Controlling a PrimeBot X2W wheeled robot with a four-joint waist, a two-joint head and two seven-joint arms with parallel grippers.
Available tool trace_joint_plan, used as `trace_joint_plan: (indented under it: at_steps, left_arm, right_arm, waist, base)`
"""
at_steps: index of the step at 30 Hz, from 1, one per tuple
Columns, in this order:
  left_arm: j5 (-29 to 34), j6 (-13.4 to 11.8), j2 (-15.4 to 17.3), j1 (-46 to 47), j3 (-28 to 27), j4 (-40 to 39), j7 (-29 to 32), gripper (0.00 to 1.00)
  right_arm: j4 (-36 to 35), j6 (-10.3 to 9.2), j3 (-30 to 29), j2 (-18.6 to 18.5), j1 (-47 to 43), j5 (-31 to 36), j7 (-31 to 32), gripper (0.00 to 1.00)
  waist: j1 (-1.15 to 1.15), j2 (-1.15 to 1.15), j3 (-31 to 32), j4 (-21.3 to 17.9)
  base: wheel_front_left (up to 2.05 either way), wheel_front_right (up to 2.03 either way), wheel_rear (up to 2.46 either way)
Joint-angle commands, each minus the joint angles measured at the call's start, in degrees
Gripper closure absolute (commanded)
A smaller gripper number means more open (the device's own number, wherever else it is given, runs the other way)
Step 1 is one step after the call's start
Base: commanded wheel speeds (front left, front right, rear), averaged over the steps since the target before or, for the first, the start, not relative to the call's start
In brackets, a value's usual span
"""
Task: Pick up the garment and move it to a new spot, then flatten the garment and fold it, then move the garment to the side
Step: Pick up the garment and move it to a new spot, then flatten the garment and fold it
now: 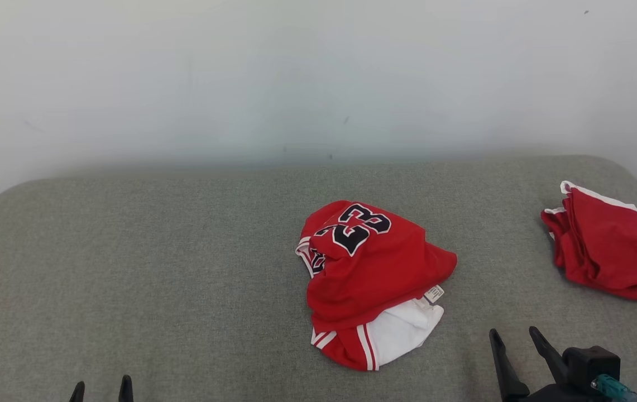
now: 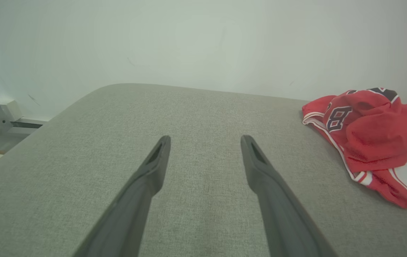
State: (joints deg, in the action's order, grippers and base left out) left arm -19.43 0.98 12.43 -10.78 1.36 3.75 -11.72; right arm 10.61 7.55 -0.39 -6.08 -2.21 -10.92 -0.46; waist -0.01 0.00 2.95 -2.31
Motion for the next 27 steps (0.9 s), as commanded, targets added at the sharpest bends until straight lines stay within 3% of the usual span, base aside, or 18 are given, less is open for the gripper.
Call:
trace_joint_plan:
  at_steps: [1, 10, 27]
  left_arm:
    - [-0.3, -0.3, -0.2, -0.6, 0.0, 0.4, 1.0, 0.0]
    - [-1.3, -1.2, 0.3, -1.0, 0.2, -1.5, 4.8, 0.0]
    - [-1.0, -2.6, -0.1, -2.2, 1.4, -5.4, 5.4, 0.0]
  right_arm:
    - [0.4, -0.11, -0.2, -0.4, 0.2, 0.7, 0.7, 0.0]
    - [-2.3, -0.11, -1.3, 0.8, 0.6, 1.9, 5.9, 0.0]
    - [-4.2, -0.11, -1.0, 1.8, 0.5, 2.5, 6.7, 0.0]
  waist:
    - [0.01, 0.0, 0.0, 0.0]
    - [0.01, 0.0, -0.2, -0.2]
    - [0.01, 0.0, -1.3, -0.7]
  base:
    - [0.0, 0.0, 0.0]
    - [0.0, 0.0, 0.0]
    - [0.0, 0.0, 0.0]
